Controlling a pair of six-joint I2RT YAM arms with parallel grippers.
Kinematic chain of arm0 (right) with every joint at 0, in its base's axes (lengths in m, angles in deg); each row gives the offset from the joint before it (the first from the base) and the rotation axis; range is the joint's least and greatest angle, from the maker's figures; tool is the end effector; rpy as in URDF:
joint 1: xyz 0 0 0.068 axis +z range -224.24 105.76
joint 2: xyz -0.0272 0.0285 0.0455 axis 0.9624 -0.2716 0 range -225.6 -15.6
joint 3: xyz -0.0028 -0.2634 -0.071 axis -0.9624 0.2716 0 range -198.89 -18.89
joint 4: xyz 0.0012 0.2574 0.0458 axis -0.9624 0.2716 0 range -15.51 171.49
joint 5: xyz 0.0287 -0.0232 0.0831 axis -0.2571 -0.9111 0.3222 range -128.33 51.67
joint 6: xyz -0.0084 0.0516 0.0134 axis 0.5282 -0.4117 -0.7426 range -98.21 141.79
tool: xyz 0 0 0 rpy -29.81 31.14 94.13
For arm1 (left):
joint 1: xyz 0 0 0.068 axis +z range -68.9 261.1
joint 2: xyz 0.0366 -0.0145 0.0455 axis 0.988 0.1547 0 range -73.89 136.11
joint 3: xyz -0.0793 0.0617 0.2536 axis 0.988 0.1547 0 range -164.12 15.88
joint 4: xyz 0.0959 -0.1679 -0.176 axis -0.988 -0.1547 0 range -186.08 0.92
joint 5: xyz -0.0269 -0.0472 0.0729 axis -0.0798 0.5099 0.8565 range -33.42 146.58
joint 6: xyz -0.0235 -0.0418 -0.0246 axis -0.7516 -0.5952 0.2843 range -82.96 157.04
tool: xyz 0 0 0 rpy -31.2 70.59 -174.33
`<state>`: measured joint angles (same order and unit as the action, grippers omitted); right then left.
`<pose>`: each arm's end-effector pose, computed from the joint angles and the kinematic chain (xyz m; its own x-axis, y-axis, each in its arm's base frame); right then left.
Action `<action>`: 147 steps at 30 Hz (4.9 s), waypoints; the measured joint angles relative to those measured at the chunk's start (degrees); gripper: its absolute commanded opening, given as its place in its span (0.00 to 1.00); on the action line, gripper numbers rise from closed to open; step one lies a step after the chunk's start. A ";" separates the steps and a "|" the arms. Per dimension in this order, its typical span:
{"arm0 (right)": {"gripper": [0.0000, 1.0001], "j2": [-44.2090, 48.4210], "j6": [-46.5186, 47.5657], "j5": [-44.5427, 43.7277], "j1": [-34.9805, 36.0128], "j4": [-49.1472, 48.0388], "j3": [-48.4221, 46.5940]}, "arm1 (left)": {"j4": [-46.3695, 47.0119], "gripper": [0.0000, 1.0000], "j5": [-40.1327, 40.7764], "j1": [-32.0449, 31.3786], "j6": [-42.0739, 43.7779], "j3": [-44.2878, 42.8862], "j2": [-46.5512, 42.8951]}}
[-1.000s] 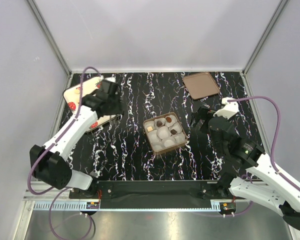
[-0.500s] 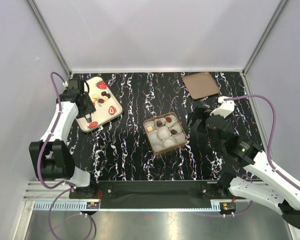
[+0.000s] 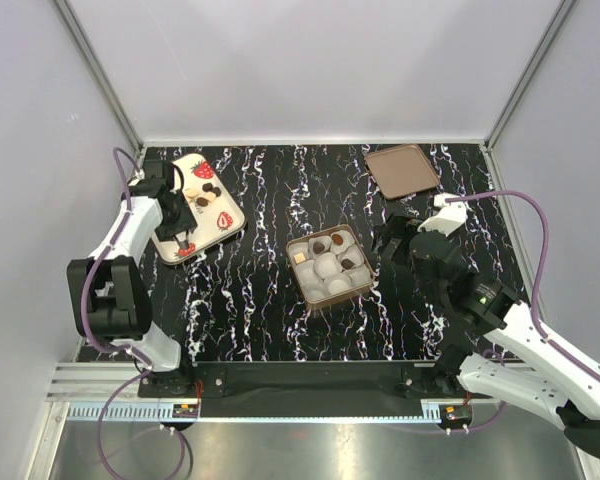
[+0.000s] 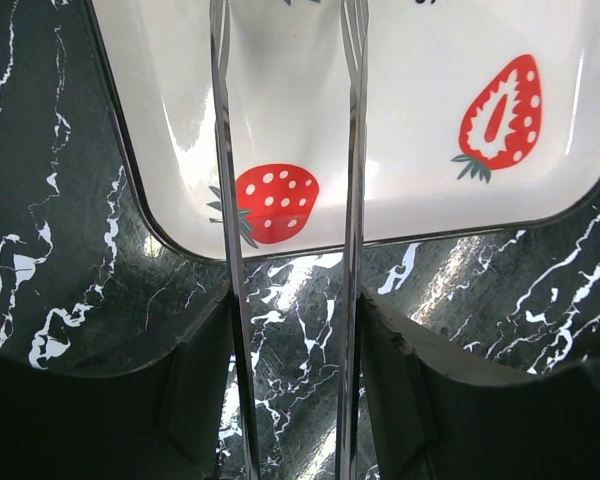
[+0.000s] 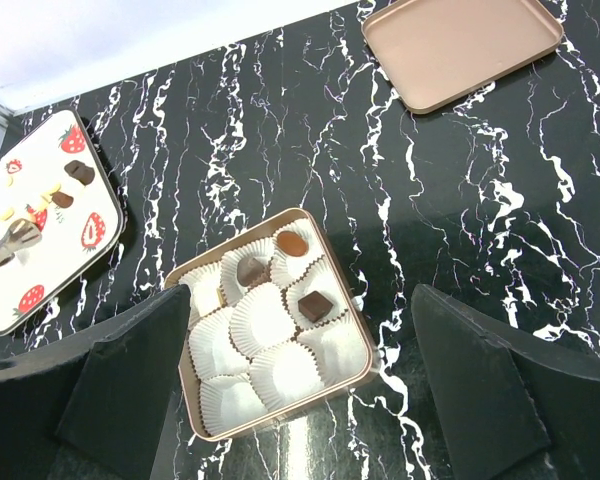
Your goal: Pack the chocolate
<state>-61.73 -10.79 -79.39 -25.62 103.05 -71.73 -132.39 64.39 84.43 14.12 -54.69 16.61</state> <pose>0.1280 0.1098 0.3545 -0.2949 0.2795 -0.9137 -0.0046 0.9558 0.2938 0.3215 0.0235 0.2529 -0.7748 -0.4316 -0.4619 -0.4565 0.8875 -0.0636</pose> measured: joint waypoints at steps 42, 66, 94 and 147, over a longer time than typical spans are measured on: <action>1.00 0.57 0.42 0.00 0.00 -0.17 0.63 | -5.42 0.38 -1.38 -12.59 1.57 -2.99 -8.02; 1.00 2.03 -1.77 -0.07 0.00 1.36 0.63 | -6.19 0.37 1.62 -59.36 -12.50 -5.44 -3.26; 1.00 3.32 -1.77 -0.26 0.00 2.91 0.63 | -7.87 0.40 4.52 -63.63 -14.64 -7.37 -0.87; 1.00 4.22 -3.67 2.38 0.00 3.04 1.22 | -7.91 0.52 8.96 -9.51 -5.16 -5.66 -4.81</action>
<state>-57.51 -14.46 -77.00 -25.62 106.09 -70.50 -140.30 73.35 74.93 8.97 -60.35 11.80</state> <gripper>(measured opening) 0.994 0.531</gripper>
